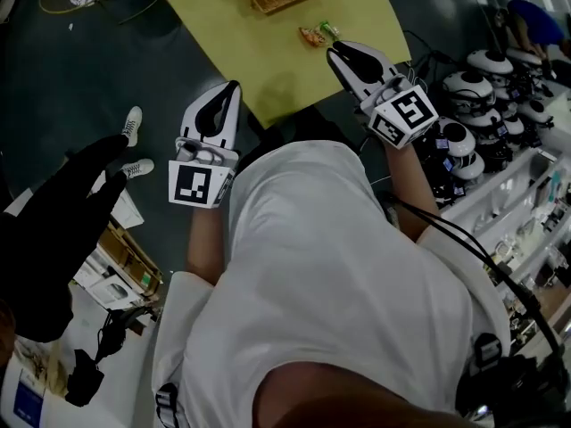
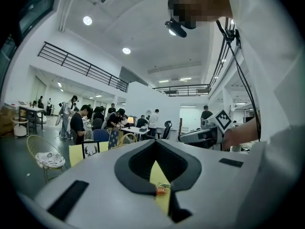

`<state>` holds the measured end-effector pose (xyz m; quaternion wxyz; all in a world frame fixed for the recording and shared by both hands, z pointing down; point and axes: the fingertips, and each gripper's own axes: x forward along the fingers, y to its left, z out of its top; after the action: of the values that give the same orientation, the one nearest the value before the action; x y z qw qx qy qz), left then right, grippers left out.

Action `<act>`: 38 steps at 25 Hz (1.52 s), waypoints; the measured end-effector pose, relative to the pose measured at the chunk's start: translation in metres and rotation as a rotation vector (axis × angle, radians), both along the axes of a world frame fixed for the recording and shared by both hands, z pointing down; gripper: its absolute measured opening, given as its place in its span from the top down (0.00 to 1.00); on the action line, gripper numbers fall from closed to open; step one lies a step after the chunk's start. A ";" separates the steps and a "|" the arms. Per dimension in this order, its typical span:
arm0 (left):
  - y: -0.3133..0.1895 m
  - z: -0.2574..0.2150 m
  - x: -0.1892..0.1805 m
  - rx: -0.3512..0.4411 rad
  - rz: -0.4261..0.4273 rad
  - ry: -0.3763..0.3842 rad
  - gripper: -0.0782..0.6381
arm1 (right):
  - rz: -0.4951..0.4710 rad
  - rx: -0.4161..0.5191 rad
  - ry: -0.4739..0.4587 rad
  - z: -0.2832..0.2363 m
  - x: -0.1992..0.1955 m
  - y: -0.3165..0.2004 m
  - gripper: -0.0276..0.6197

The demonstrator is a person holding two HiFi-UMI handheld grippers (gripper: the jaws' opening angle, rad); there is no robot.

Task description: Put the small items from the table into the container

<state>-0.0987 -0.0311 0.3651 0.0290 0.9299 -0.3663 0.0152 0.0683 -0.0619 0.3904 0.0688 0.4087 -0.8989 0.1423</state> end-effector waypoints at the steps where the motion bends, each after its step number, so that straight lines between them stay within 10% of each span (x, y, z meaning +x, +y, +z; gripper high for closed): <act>1: -0.001 -0.001 -0.001 -0.008 -0.011 0.001 0.88 | -0.009 -0.007 0.015 0.007 -0.001 -0.005 0.87; 20: -0.014 0.022 0.043 -0.173 -0.152 -0.033 0.88 | -0.126 -0.324 0.258 0.246 0.054 -0.077 0.72; 38: -0.014 0.049 0.005 -0.236 -0.271 -0.049 0.88 | -0.105 -0.533 0.441 0.376 0.042 -0.090 0.50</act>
<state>-0.0935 -0.0448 0.4138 0.1310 0.8615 -0.4846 0.0767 0.1104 -0.1516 0.7660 0.3728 0.3507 -0.8134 0.2764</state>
